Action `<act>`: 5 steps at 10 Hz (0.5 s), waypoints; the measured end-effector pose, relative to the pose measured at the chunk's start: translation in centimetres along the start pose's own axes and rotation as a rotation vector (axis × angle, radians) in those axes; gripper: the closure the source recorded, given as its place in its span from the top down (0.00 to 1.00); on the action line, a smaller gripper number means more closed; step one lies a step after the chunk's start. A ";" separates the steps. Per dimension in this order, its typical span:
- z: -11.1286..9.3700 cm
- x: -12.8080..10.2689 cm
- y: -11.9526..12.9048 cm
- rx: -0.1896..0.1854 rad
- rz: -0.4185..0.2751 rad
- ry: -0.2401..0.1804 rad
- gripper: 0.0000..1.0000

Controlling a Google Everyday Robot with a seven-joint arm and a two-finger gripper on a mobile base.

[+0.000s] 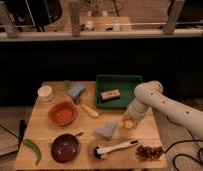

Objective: Place apple in table surface

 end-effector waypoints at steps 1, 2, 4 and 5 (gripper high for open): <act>0.1 -0.1 0.2 -0.005 -0.012 -0.011 0.14; 0.2 -0.2 0.3 -0.008 -0.020 -0.017 0.22; 0.1 -0.3 0.5 -0.016 -0.031 -0.024 0.44; 0.1 -0.3 0.5 -0.018 -0.036 -0.024 0.53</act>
